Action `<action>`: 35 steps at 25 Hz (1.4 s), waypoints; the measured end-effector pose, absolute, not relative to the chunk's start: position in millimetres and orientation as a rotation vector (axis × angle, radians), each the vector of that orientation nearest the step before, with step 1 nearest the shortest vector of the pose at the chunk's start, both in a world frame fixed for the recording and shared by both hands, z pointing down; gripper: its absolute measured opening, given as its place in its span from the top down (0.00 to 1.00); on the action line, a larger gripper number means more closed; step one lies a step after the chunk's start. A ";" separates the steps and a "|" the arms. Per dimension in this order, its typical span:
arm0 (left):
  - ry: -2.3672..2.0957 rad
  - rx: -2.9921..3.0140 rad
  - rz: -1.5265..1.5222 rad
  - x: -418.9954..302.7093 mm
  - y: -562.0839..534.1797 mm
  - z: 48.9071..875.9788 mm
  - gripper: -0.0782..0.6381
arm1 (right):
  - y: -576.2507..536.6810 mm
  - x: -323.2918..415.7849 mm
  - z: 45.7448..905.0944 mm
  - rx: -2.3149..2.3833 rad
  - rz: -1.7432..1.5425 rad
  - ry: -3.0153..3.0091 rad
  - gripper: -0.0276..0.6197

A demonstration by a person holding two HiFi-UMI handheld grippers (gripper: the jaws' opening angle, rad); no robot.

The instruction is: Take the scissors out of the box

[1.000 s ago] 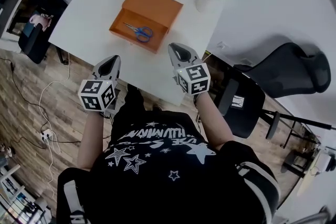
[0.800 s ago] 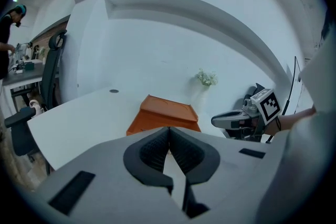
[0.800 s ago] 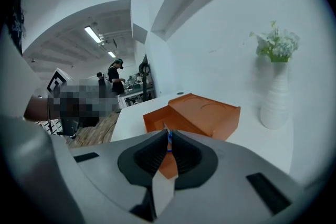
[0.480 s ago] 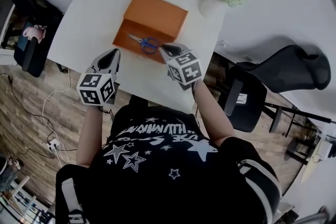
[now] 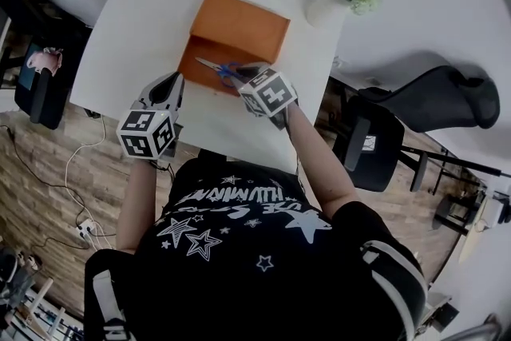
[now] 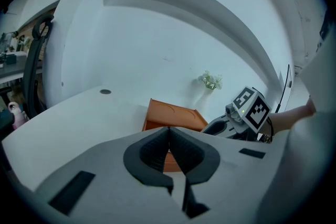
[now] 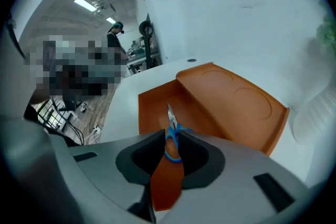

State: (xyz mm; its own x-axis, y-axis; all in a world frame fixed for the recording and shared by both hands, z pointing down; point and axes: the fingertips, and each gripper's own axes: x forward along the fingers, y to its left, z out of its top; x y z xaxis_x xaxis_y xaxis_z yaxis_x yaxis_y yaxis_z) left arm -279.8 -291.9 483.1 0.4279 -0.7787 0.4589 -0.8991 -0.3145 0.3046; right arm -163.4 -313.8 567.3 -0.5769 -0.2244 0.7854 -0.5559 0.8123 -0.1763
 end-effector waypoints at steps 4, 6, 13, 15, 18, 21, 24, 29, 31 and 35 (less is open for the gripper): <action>-1.398 2.165 0.301 -288.5 -298.1 488.1 0.87 | -309.3 -170.8 583.8 0.506 0.445 -2.127 0.75; -1.389 2.165 0.299 -290.6 -299.9 489.6 0.87 | -311.1 -170.8 588.5 0.515 0.439 -2.111 0.74; -1.353 2.162 0.294 -297.4 -303.2 495.2 0.87 | -320.0 -172.9 597.7 0.500 0.395 -2.022 0.74; -1.342 2.167 0.293 -296.2 -305.0 495.8 0.87 | -322.2 -174.6 598.4 0.475 0.356 -1.992 0.74; -1.329 2.170 0.290 -295.9 -309.7 497.6 0.87 | -318.0 -176.0 609.0 0.435 0.377 -1.922 0.74; -1.323 2.170 0.286 -298.7 -315.1 499.1 0.87 | -312.2 -172.8 619.9 0.405 0.431 -1.838 0.74; -1.320 2.170 0.284 -302.5 -318.4 499.9 0.87 | -316.8 -172.1 620.8 0.404 0.400 -1.796 0.74; -1.321 2.164 0.279 -307.3 -324.1 502.5 0.87 | -322.7 -177.0 624.4 0.370 0.365 -1.743 0.74; -1.320 2.163 0.279 -308.8 -325.4 503.1 0.87 | -322.4 -179.0 627.8 0.357 0.358 -1.718 0.74; -1.319 2.157 0.279 -310.4 -328.0 506.0 0.87 | -324.0 -179.9 631.7 0.342 0.354 -1.696 0.74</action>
